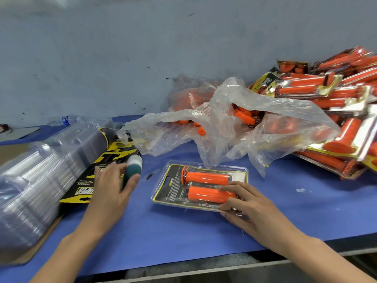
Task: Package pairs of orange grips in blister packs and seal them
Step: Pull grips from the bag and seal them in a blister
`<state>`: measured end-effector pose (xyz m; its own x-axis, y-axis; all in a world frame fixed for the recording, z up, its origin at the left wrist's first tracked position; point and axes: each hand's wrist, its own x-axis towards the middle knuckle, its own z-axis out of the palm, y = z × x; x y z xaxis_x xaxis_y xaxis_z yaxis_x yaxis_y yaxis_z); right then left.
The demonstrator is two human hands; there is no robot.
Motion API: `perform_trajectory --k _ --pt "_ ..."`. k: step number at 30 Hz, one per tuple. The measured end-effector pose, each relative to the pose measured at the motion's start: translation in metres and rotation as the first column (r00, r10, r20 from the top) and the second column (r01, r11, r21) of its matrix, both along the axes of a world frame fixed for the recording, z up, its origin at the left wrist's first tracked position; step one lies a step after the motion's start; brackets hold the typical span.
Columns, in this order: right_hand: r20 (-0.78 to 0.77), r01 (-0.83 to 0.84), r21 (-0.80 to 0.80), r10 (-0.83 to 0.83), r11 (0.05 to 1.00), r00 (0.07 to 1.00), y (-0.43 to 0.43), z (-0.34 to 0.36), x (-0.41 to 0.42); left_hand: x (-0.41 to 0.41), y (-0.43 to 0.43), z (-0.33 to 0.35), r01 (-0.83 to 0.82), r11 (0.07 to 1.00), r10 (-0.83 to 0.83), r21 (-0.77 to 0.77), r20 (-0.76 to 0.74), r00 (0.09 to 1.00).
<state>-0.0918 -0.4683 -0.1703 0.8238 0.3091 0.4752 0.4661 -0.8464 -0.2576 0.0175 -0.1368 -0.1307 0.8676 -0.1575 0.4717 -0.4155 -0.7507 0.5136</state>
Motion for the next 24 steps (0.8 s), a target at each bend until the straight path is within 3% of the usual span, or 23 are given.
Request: perform_trajectory --k 2,4,5,6,8,10,12,14,21,24 --pt "0.007 0.008 -0.005 -0.008 1.000 1.000 0.000 0.000 0.000 -0.014 -0.013 0.021 0.081 0.905 -0.107 -0.417 -0.039 0.993" --pt "0.022 0.023 -0.008 -0.022 1.000 1.000 0.002 -0.001 0.001 -0.025 -0.025 0.034 0.075 0.745 -0.214 -0.663 -0.130 0.968" --pt "0.033 0.033 -0.005 -0.033 0.999 0.999 0.003 -0.002 0.001 -0.031 -0.030 0.038 0.020 0.686 -0.303 -0.728 -0.259 0.917" --pt "0.047 0.046 0.001 -0.046 0.999 0.998 0.004 -0.003 0.001 -0.037 -0.034 0.040 -0.051 0.692 -0.379 -0.720 -0.422 0.823" --pt "0.069 0.069 0.022 -0.071 0.997 0.995 0.007 -0.004 0.003 -0.051 -0.043 0.038 -0.072 0.829 -0.423 -0.554 -0.707 0.566" --pt "0.084 0.088 0.046 -0.091 0.995 0.992 0.008 -0.006 0.004 -0.062 -0.053 0.030 -0.029 0.874 -0.440 -0.485 -0.816 0.376" --pt "0.096 0.094 0.055 -0.099 0.994 0.990 0.009 -0.008 0.006 -0.067 -0.065 0.020 -0.043 0.850 -0.491 -0.525 -0.820 0.294" --pt "0.111 0.100 0.049 -0.105 0.994 0.988 0.009 -0.009 0.008 -0.071 -0.077 0.014 -0.054 0.840 -0.505 -0.540 -0.814 0.288" --pt "0.115 0.100 0.039 -0.104 0.994 0.988 0.007 -0.009 0.011 -0.079 -0.105 0.012 -0.064 0.784 -0.544 -0.618 -0.732 0.411" --pt "0.100 0.098 0.033 -0.101 0.995 0.990 0.006 -0.006 0.013 -0.078 -0.108 0.013 -0.051 0.802 -0.526 -0.595 -0.744 0.413"
